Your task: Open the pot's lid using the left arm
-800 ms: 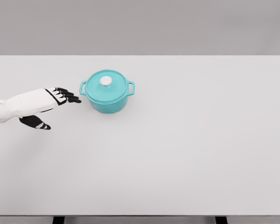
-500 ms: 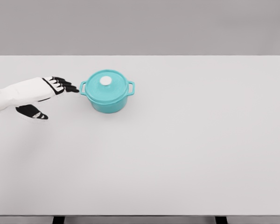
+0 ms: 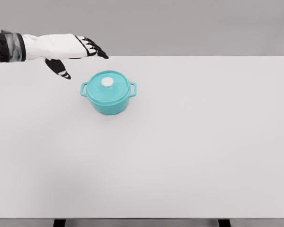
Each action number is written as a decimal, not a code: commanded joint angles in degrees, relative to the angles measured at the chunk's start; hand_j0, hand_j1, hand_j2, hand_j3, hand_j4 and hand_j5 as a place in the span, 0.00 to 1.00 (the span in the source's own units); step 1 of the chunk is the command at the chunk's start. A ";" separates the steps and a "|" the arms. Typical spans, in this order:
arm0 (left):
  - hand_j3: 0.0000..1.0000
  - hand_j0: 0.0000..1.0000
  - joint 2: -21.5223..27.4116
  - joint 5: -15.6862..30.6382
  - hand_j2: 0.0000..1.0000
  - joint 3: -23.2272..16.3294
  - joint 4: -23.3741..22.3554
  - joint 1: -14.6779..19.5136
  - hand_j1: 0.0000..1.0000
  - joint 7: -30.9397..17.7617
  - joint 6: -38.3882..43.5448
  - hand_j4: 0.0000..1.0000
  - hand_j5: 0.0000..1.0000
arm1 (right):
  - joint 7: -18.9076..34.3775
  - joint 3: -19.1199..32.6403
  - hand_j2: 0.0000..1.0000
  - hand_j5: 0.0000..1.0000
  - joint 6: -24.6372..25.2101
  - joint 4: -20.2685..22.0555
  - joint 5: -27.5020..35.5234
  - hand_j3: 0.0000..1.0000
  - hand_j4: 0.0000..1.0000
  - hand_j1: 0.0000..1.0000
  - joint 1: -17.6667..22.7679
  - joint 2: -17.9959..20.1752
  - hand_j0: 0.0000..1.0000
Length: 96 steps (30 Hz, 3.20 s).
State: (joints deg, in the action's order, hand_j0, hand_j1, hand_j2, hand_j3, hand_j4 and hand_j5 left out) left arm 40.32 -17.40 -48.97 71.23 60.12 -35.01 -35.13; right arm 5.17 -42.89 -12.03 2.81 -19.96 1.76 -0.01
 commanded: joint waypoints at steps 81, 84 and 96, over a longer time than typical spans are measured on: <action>0.48 0.48 -6.84 -9.50 0.48 -5.96 -6.19 1.41 0.48 0.01 0.13 0.48 0.48 | 0.01 0.00 1.00 1.00 -0.01 0.01 0.01 1.00 1.00 1.00 0.00 0.01 1.00; 0.48 0.48 -2.45 -9.50 0.48 -4.38 -5.40 1.41 0.48 0.01 0.13 0.48 0.48 | 0.01 0.00 1.00 1.00 -0.01 0.01 0.01 1.00 1.00 1.00 0.00 0.01 1.00; 0.49 0.49 7.31 -9.76 0.49 -2.54 -5.67 -1.05 0.49 0.01 0.13 0.49 0.49 | 0.01 0.00 1.00 1.00 -0.01 0.01 0.01 1.00 1.00 1.00 0.00 0.01 1.00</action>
State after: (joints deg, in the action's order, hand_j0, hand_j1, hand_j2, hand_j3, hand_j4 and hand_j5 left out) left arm 47.04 -27.62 -51.70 65.67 59.06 -35.19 -35.22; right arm 5.17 -42.89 -12.03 2.81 -19.95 1.76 -0.02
